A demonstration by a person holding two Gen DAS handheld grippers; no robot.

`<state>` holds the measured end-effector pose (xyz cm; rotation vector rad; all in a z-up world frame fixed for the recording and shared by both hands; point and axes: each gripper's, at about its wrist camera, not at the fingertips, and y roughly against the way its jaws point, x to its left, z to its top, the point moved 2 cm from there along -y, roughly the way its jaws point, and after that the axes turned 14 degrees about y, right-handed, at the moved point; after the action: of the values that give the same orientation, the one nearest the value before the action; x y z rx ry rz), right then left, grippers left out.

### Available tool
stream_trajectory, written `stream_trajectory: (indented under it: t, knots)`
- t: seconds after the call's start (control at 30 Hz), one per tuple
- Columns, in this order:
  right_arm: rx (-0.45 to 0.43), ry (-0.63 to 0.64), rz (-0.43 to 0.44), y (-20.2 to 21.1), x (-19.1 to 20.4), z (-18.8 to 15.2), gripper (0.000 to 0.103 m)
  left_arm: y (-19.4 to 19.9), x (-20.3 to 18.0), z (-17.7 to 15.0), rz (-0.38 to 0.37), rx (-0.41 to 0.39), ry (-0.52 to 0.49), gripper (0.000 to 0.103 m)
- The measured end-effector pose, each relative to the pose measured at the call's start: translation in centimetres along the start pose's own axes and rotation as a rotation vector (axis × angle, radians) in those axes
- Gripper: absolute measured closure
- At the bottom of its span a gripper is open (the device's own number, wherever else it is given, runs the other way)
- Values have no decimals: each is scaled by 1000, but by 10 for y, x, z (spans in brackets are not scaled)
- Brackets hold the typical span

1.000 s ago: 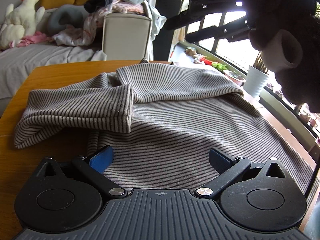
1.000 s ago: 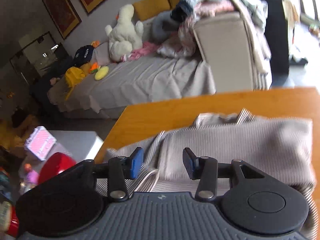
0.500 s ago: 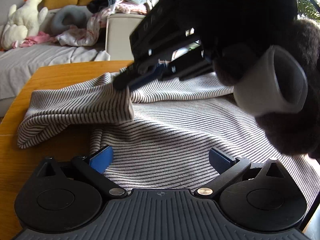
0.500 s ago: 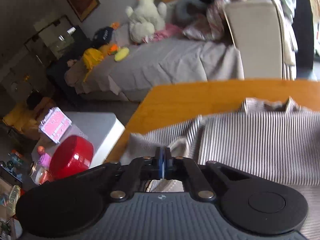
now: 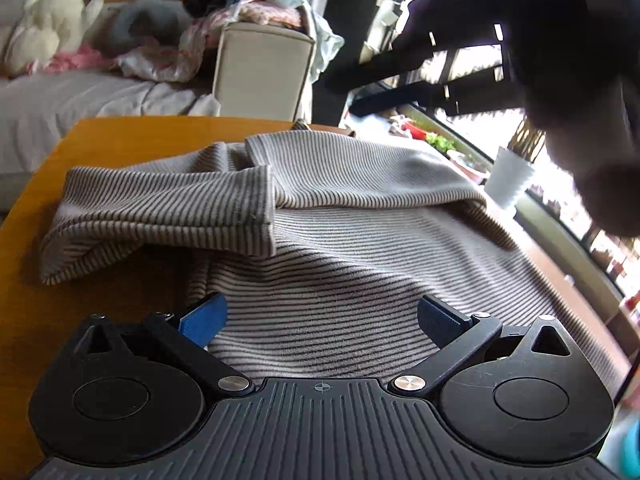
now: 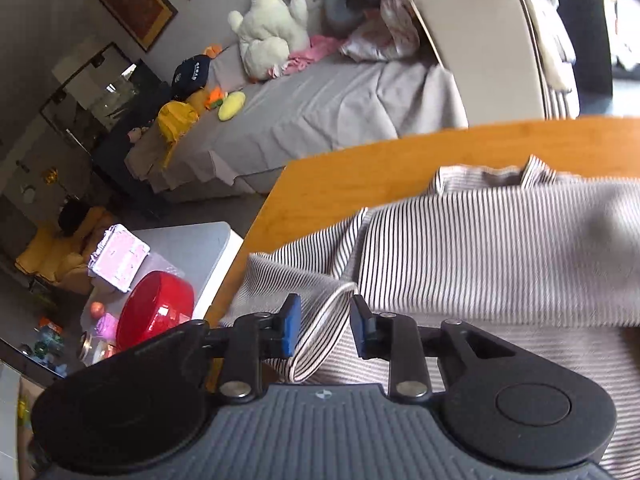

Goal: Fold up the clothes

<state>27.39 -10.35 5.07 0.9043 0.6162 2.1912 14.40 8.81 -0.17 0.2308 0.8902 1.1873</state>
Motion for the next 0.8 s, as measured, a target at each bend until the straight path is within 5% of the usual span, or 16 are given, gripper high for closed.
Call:
stream_trajectory:
  t: [0.07,0.17,0.23,0.27,0.53,0.8]
  knots:
    - [18,-29,19,-25,-4,-10,60,19,7,7,40,-40,-6,0]
    - [22,-24,15,-53,2,-13,61,39,14,13,175,-102,-52,0]
    - [-3,38,-9,-62,13,-11,92,46,20,16,194,-107,-30,0]
    - [-33,76,-21,-59,18,-6,99,48,22,16,181,-101,-8,0]
    - [-391,256,-189,65,14,55,100,51,17,22,109,-107,26,0]
    - [-427,95,-396,130,-86,30,100,31,-4,22,64,-81,-10,0]
